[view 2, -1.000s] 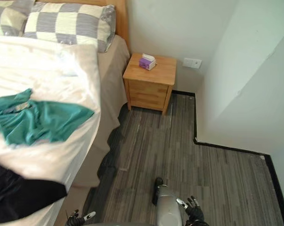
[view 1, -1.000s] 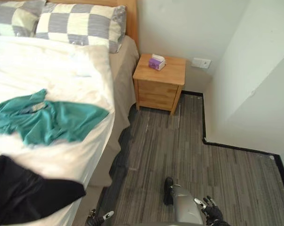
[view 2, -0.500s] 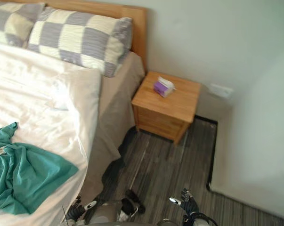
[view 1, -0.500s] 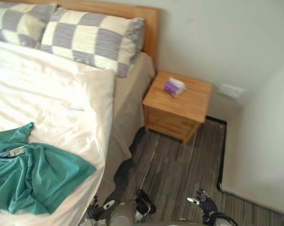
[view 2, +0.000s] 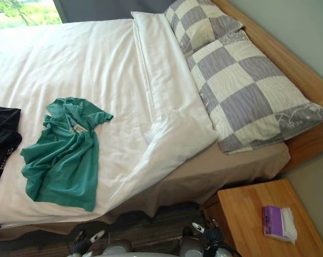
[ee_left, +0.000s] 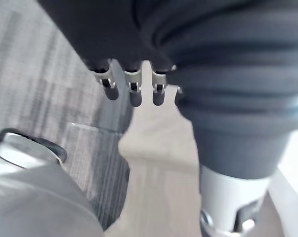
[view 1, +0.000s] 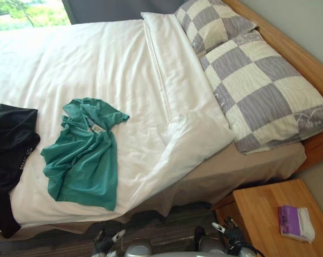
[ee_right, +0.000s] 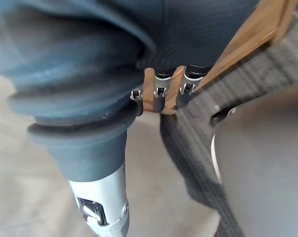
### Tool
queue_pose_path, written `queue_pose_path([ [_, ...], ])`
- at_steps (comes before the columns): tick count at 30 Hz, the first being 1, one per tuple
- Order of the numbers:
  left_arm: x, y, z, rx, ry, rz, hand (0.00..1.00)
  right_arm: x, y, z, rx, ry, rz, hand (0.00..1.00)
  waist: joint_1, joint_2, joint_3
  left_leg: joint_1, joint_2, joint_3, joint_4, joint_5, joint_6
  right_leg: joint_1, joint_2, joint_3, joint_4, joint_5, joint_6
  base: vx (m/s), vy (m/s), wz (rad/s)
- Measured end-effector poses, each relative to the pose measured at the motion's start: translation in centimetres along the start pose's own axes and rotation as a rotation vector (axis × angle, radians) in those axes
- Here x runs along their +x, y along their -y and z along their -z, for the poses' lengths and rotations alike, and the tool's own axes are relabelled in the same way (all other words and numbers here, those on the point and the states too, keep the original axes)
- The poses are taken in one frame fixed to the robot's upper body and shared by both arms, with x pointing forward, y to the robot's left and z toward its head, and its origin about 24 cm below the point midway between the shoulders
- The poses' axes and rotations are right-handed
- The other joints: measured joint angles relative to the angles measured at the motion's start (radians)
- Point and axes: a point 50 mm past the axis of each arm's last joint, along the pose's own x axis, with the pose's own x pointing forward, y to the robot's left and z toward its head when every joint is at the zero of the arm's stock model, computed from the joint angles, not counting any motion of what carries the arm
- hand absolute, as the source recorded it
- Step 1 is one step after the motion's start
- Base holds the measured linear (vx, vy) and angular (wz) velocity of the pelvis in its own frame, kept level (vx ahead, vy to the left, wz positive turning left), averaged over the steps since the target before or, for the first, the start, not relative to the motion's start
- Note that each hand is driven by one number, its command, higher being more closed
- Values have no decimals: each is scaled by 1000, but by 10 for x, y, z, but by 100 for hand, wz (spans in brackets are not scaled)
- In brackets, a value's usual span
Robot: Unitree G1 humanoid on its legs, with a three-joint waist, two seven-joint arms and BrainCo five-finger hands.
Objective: Tidy the bed and pick cloth on bed and put in laundry
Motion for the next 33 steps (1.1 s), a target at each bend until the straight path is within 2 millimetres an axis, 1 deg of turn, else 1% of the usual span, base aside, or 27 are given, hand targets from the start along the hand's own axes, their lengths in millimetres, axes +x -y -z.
queue_pose_path([
  [1,-2,-4,5,-34,-13,-15,0,0,-1,-1,4,5,0,0,6,0,-1,14,16,1,-24,22,-31,0,10,-25,30,-23,-16,64,-238,49],
  [2,-3,1,4,-47,-7,2,0,1,-2,-1,10,4,0,0,16,-5,-4,3,22,26,-30,46,-39,0,1,-46,38,-34,-25,31,-219,60],
  [3,-3,5,3,-58,1,17,0,1,-3,-1,22,5,10,0,15,-9,-7,-13,23,51,-30,66,-38,1,-9,-68,36,-35,-27,-12,-179,97],
  [4,-2,15,-1,-63,16,56,0,-1,-2,2,70,11,44,0,1,-24,-14,-41,31,145,-43,109,-20,14,-42,-129,14,-34,-29,-23,-159,145],
  [5,0,19,-5,-48,28,74,0,-4,-1,6,128,23,78,0,-20,-18,-19,-46,56,284,-33,115,-9,44,-58,-199,-12,-31,-34,-12,-143,159],
  [6,1,20,-6,-32,30,81,0,-6,2,7,153,35,105,0,-28,-17,-19,-48,72,373,-30,114,-9,59,-63,-231,-17,-31,-34,-10,-85,153],
  [7,1,21,-7,-5,27,85,0,-8,9,7,190,57,158,0,-35,-20,-20,-39,87,483,-44,141,-25,91,-82,-278,-26,-31,-34,-18,-27,111],
  [8,1,19,-7,13,25,80,0,-9,14,4,214,87,192,0,-34,-23,-24,-25,74,533,-68,170,-7,116,-99,-297,-37,-30,-32,-53,8,89],
  [10,-1,11,0,41,-1,66,0,-11,20,-6,240,154,240,0,-31,-36,-36,8,39,529,-138,203,-3,134,-104,-296,-64,-26,-25,-70,43,29],
  [11,-4,2,8,65,-29,52,0,-13,30,-17,282,218,306,0,-35,-51,-56,28,7,516,-218,252,2,135,-112,-296,-90,-21,-24,-74,51,27],
  [12,-4,-1,9,87,-35,52,0,-17,43,-28,327,281,384,0,-38,-57,-63,41,-10,512,-286,292,5,137,-113,-305,-106,-16,-22,-79,50,34],
  [13,-4,-2,9,98,-35,53,0,-20,53,-35,348,317,436,0,-37,-60,-65,51,-21,507,-323,314,8,138,-113,-310,-114,-13,-22,-95,50,44],
  [14,-4,-5,9,113,-37,52,0,-28,78,-52,370,398,543,0,-38,-60,-66,71,-37,497,-394,347,9,140,-109,-319,-123,-10,-22,-87,48,36],
  [15,-4,-10,9,130,-38,56,0,-36,97,-67,376,461,615,0,-38,-64,-64,69,-39,489,-394,351,10,145,-108,-318,-127,-10,-22,-82,46,28],
  [16,-4,-13,9,137,-39,56,0,-41,107,-78,373,503,649,0,-38,-66,-67,66,-39,487,-394,351,10,148,-107,-315,-129,-8,-23,-62,25,9],
  [17,-7,-23,12,151,-51,43,0,-53,125,-105,337,607,696,0,-39,-66,-77,66,-40,484,-394,351,10,149,-105,-309,-131,-6,-26,-55,16,0],
  [18,-7,-30,12,164,-52,40,0,-62,134,-128,280,687,708,0,-43,-65,-86,64,-40,476,-394,351,10,149,-102,-306,-135,-6,-26,-46,9,0],
  [19,-7,-33,11,171,-50,38,0,-67,138,-141,235,723,709,0,-46,-61,-89,62,-39,472,-394,351,10,148,-100,-305,-138,-5,-26,-9,-17,6],
  [20,-7,-40,10,183,-50,38,0,-74,141,-169,151,791,698,0,-60,-64,-99,56,-38,464,-394,352,8,148,-98,-309,-144,-1,-27,-8,-19,10],
  [21,-7,-43,9,191,-48,36,0,-78,139,-190,100,841,682,0,-72,-60,-102,53,-37,461,-394,353,7,147,-97,-313,-145,1,-28,-6,-17,9],
  [22,-7,-44,8,193,-47,39,0,-80,137,-202,69,865,673,0,-75,-57,-104,52,-37,461,-394,354,7,147,-96,-313,-147,2,-28,5,-3,5],
  [23,-7,-44,8,194,-47,50,0,-81,130,-222,0,898,645,0,-81,-51,-109,49,-37,460,-394,354,7,147,-96,-315,-150,6,-29,0,0,0],
  [24,-7,-43,8,195,-46,53,0,-81,127,-228,-25,907,630,0,-84,-49,-111,48,-37,458,-394,354,7,147,-96,-316,-150,6,-29,27,2,6],
  [26,-7,-43,7,211,-46,59,0,-75,110,-252,-140,908,569,0,-90,-42,-114,40,-37,449,-394,359,8,148,-96,-325,-153,14,-20,41,-7,10],
  [30,-6,-42,6,235,-46,88,0,-67,83,-280,-306,903,471,0,-91,-34,-119,22,-37,420,-394,366,8,149,-94,-356,-168,23,-25,57,-14,23],
  [32,-6,-43,4,247,-40,93,0,-64,63,-300,-392,915,424,0,-89,-33,-118,3,-37,400,-394,377,4,149,-93,-379,-173,26,-29,50,-12,34],
  [33,-6,-43,3,248,-35,94,0,-63,58,-305,-409,921,413,0,-88,-33,-117,-2,-37,395,-394,378,4,149,-93,-383,-175,26,-30,5,-9,28],
])
